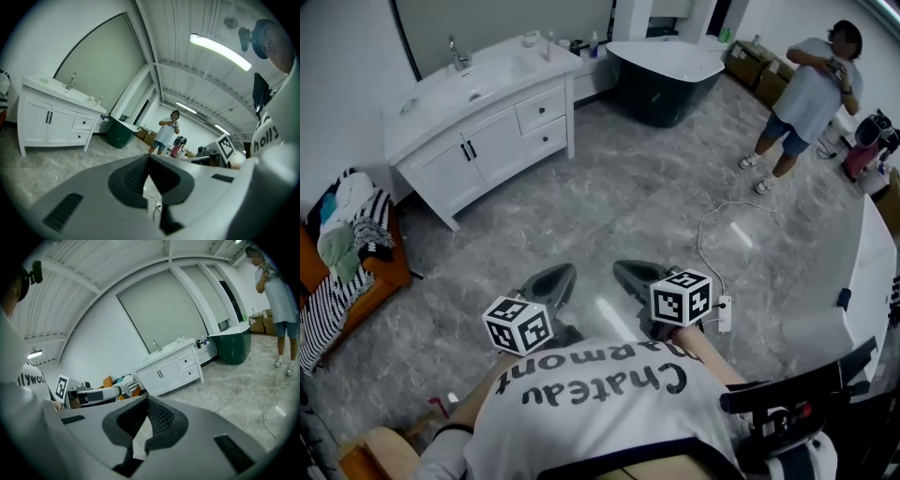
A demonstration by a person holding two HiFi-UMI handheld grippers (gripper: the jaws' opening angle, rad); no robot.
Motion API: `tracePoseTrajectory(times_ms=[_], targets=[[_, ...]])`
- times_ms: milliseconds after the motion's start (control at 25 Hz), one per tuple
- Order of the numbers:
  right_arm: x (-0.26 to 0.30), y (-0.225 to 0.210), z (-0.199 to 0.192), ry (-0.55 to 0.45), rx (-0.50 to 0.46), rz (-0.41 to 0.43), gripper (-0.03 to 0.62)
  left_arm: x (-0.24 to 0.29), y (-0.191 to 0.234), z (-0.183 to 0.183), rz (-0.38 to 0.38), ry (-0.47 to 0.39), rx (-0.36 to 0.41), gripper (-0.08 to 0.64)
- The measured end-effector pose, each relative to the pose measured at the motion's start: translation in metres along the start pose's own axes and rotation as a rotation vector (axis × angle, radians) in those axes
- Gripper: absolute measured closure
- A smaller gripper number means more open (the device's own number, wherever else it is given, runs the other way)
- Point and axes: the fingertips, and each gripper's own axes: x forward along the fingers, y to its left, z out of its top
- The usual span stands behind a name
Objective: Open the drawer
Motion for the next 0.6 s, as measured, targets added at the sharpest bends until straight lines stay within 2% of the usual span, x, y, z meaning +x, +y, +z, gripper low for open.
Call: tracePoseTrajectory(times_ms=[280, 600], targets=[[0.084, -0.005, 0.069, -0.022, -0.037, 0.006, 0.581, 0.021, 0.08, 0.073, 0.006, -0.016, 0.027, 0.551], [0.152, -0.016, 0.099, -0.009, -0.032, 0.015, 0.581, 0.046, 0.142, 0.11, -0.002, -0.01, 0.034, 0.551]])
